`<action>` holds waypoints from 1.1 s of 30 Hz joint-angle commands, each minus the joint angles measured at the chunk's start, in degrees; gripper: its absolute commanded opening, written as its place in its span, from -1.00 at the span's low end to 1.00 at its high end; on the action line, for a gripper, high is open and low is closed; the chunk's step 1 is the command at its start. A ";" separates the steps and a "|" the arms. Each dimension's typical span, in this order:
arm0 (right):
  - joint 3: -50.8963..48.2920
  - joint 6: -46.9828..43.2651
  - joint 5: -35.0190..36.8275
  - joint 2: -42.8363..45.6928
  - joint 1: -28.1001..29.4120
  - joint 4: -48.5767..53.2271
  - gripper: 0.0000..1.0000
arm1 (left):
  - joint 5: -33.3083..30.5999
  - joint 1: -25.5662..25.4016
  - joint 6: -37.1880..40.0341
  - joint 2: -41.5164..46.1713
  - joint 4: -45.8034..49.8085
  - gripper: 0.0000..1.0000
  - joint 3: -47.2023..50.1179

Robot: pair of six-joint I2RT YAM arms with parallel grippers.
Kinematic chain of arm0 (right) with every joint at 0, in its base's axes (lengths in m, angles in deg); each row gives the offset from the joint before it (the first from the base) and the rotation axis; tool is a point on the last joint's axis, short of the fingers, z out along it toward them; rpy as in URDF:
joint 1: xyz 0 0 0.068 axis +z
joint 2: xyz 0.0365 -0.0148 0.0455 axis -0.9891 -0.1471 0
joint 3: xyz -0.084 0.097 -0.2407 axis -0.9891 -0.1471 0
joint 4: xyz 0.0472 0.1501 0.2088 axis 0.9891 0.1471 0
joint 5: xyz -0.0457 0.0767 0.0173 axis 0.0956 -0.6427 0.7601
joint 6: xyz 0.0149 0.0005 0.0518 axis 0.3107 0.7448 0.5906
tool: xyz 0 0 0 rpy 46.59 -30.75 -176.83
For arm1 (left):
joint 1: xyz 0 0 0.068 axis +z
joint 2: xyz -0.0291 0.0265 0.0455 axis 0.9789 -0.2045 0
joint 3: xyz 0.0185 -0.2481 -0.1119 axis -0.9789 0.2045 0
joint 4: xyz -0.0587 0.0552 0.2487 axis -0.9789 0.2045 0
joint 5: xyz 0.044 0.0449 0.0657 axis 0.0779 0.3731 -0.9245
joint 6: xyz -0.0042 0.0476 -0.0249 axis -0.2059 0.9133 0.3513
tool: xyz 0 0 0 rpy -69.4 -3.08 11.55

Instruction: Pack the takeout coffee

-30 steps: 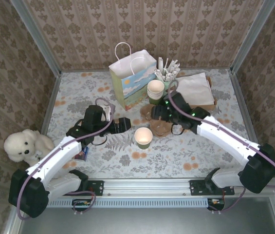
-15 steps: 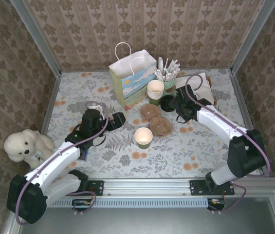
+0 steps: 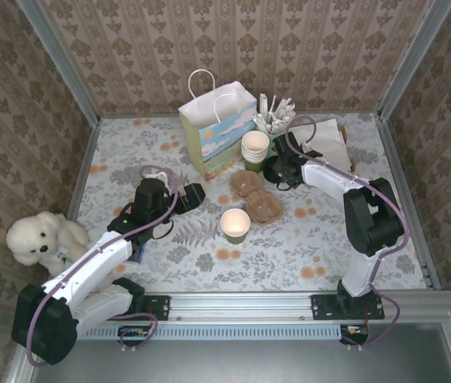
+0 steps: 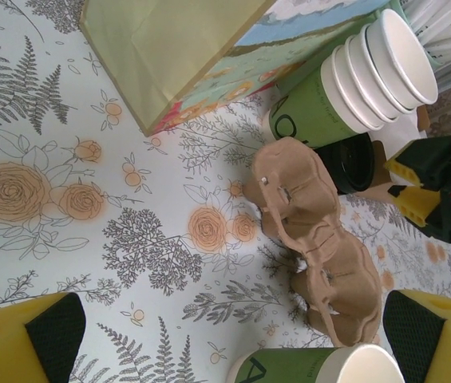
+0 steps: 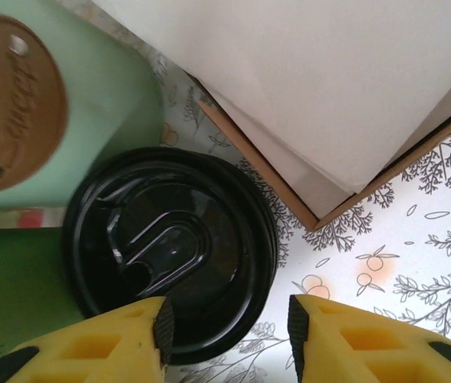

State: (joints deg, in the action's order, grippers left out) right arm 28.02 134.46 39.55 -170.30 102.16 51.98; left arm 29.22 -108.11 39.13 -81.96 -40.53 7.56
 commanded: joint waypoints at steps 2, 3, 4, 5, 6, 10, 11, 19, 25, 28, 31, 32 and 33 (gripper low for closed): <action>2.52 -2.70 2.50 -2.33 -0.01 0.50 -0.19 | -0.13 0.47 -0.25 -0.68 -0.35 1.00 -1.06; 2.68 -3.18 2.46 -2.74 -0.05 0.27 -0.21 | -0.04 0.47 -0.28 -0.81 -0.32 1.00 -0.99; 2.85 -3.66 2.27 -3.31 -0.10 0.35 -0.22 | -0.13 0.54 -0.44 -0.94 -0.36 1.00 -0.88; 3.12 -3.95 2.13 -3.83 -0.23 0.55 -0.22 | -0.12 0.55 -0.50 -0.95 -0.41 1.00 -0.81; 3.41 -4.19 2.03 -4.31 -0.34 0.92 -0.23 | -0.13 0.56 -0.61 -1.16 -0.42 1.00 -0.80; 4.10 -5.76 2.13 -5.27 -0.58 1.13 -0.24 | -0.02 0.56 -0.53 -1.39 -0.45 1.00 -0.86; 4.27 -6.02 2.12 -5.39 -0.60 1.28 -0.24 | -0.04 0.60 -0.56 -1.46 -0.45 1.00 -0.88; 4.29 -7.02 3.51 -5.64 -0.67 2.59 -0.20 | 0.14 0.64 -0.64 -1.65 -0.36 1.00 -0.72; 4.37 -7.82 3.82 -6.01 -1.12 2.58 -0.18 | -0.04 0.73 -0.82 -1.66 -0.45 1.00 -0.54; 4.53 -8.30 4.34 -6.19 -1.37 2.68 -0.18 | -0.01 0.73 -0.82 -1.73 -0.44 1.00 -0.48; 4.41 -8.77 3.76 -6.43 -1.69 2.08 -0.18 | -0.22 0.73 -0.90 -1.79 -0.54 1.00 -0.37; 4.39 -9.05 3.31 -6.57 -1.71 1.84 -0.18 | -0.22 0.73 -0.93 -1.83 -0.60 1.00 -0.37; 4.66 -9.30 2.81 -6.90 -1.65 1.72 -0.18 | -0.22 0.73 -0.94 -1.91 -0.63 1.00 -0.36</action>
State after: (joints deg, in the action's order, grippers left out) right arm 30.84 126.79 41.78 -175.75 100.85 52.64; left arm 29.22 -107.74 39.09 -83.54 -40.48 7.56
